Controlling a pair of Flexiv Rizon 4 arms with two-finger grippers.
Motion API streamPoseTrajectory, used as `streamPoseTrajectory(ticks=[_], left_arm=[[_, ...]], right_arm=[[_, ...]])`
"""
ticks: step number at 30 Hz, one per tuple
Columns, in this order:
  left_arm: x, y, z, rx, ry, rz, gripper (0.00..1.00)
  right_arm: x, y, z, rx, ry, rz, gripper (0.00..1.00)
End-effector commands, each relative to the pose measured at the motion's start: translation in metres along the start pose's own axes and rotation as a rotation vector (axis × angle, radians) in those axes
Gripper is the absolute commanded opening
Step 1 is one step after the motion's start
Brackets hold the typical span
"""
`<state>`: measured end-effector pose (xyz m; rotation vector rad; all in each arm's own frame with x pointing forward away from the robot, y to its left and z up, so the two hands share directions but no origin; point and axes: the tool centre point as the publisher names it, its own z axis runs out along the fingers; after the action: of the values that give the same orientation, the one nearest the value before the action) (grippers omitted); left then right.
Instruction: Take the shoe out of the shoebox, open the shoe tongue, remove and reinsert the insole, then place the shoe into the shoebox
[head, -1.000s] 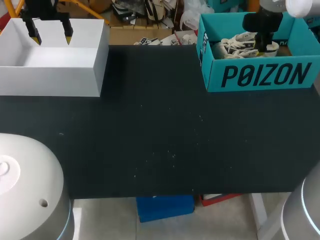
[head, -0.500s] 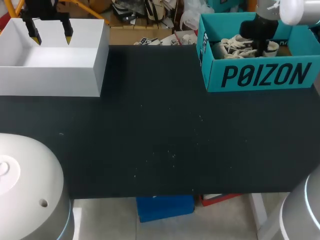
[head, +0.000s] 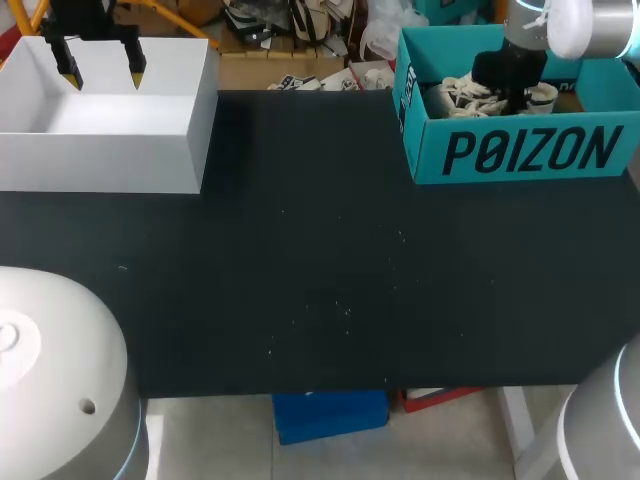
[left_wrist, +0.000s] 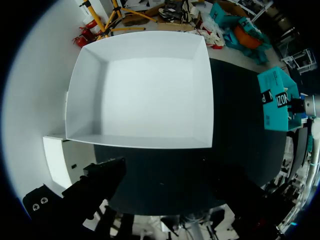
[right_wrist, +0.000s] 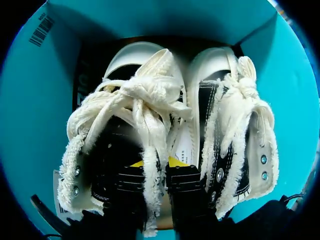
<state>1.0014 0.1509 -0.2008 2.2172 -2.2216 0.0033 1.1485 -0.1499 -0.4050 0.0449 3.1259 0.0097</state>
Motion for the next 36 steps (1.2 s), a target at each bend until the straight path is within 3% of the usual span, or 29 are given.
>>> streamPoseTrajectory(ticks=[1, 6, 11, 25, 30, 36], left_arm=[[0.000, 0.000, -0.001, -0.001, -0.002, -0.001, 1.00], [0.000, 0.000, -0.001, -0.001, -0.002, -0.001, 1.00], [0.000, 0.000, -0.001, -0.001, -0.002, -0.001, 1.00], [0.000, 0.000, -0.001, -0.001, -0.002, -0.001, 1.00], [0.000, 0.000, -0.001, -0.001, -0.002, -0.001, 1.00], [0.000, 0.000, -0.001, -0.001, -0.002, -0.001, 1.00]], right_arm=[[0.000, 0.000, -0.004, 0.006, 0.005, 0.002, 0.00], [0.007, -0.003, -0.018, -0.001, 0.024, -0.002, 0.00], [0.013, -0.008, -0.047, -0.001, 0.034, -0.002, 0.00], [0.016, -0.012, -0.173, 0.056, -0.052, 0.007, 0.00], [0.029, -0.006, -0.210, 0.091, -0.067, 0.004, 0.00], [0.058, 0.016, -0.252, 0.115, -0.092, 0.004, 0.00]])
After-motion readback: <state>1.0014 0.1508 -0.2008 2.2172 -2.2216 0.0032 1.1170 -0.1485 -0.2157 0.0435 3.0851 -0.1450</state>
